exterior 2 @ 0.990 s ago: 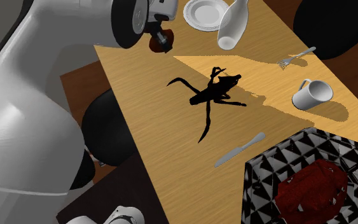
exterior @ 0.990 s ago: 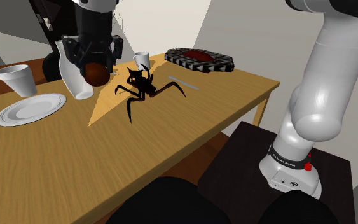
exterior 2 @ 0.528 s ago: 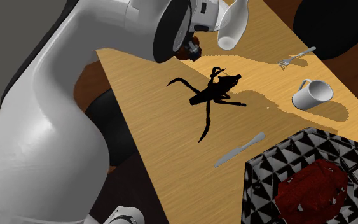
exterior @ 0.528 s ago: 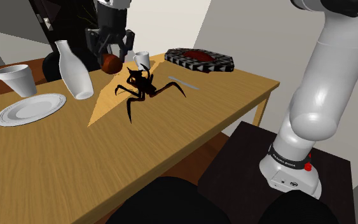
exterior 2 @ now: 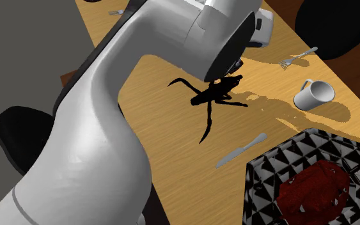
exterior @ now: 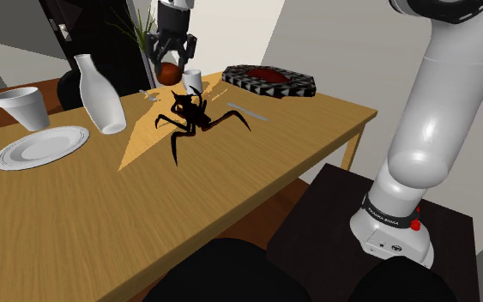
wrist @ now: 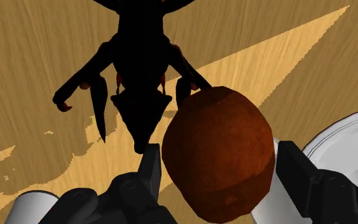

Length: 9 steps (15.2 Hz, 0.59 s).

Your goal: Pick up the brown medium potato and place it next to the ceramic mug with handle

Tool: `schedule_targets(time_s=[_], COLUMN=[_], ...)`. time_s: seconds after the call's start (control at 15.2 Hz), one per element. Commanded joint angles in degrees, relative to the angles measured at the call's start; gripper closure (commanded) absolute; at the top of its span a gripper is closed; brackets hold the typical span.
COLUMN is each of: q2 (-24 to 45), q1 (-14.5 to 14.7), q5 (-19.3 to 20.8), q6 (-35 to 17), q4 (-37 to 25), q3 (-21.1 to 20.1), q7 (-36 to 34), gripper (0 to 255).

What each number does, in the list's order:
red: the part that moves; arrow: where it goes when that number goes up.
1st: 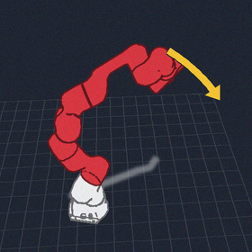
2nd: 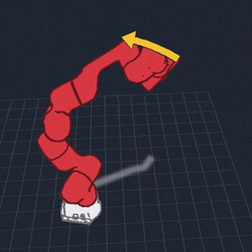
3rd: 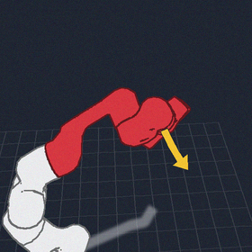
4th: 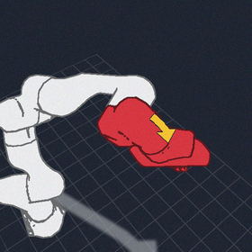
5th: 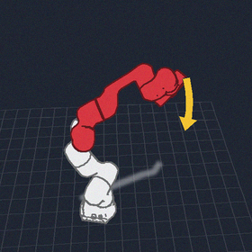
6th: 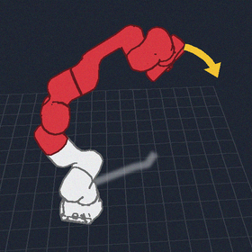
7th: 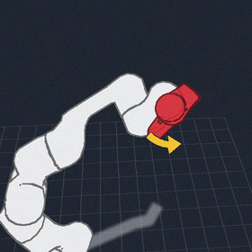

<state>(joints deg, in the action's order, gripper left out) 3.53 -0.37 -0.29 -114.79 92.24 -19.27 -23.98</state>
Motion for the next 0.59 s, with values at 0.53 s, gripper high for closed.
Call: schedule_targets(time_s=[0.53], q2=[7.6], q1=[-6.2], q5=[-2.2], q6=[3.1], q4=[-10.0], q3=[4.6], q7=[11.8], gripper=[255])
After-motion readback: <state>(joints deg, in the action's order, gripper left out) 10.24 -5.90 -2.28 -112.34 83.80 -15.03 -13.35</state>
